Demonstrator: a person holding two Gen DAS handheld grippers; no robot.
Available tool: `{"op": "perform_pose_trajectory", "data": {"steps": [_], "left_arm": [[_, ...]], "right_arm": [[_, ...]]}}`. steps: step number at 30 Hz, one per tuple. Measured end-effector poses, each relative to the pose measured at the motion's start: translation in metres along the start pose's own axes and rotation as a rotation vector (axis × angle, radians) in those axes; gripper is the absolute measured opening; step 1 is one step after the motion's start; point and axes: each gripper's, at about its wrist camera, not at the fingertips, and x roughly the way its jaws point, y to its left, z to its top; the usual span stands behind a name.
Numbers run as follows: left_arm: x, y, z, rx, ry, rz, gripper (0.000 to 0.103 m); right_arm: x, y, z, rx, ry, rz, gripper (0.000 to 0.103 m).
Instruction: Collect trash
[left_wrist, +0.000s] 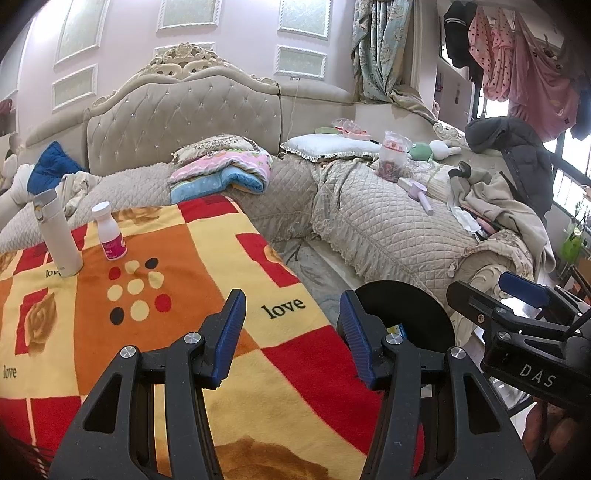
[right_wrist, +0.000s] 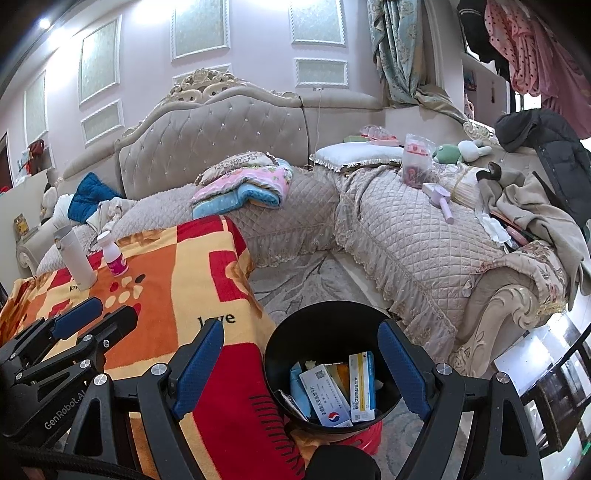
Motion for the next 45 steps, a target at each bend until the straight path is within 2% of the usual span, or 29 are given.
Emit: {"op": "perform_pose_trajectory", "data": {"steps": [38, 45], "left_arm": [[0.009, 0.000, -0.008, -0.007, 0.024, -0.008, 0.051], [0.007, 0.001, -0.008, 0.012, 0.000, 0.000, 0.051]], "right_arm": [[0.008, -0.006, -0.004, -0.007, 0.024, -0.005, 0.084], [0.013, -0.005, -0.005, -0.016, 0.039, -0.004, 0.084]]}}
